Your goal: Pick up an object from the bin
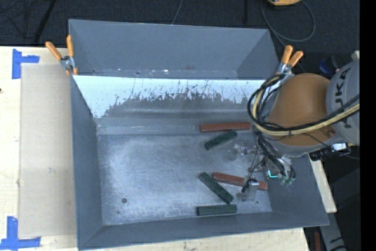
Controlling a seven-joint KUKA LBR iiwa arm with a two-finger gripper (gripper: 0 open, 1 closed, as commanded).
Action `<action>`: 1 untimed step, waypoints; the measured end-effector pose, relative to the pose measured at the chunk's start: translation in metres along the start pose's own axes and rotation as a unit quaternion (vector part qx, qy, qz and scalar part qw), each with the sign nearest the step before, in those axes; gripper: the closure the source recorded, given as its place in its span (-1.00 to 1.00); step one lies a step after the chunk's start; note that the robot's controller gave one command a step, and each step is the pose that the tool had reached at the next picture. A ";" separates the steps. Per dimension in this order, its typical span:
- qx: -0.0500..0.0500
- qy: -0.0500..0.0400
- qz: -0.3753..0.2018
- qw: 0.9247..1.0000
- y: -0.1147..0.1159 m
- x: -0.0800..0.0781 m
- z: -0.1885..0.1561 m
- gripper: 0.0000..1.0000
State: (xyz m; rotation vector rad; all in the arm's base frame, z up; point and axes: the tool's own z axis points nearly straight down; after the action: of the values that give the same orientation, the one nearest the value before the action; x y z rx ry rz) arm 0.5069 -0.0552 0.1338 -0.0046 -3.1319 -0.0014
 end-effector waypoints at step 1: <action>0.000 0.000 -0.027 1.000 0.007 -0.019 0.068 -1.00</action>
Offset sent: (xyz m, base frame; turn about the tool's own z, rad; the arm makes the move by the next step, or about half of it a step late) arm 0.0200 0.0066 -0.0638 -0.0561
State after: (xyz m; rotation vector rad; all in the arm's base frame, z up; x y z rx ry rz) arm 0.5254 -0.0481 0.0660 0.0807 -3.1317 -0.0021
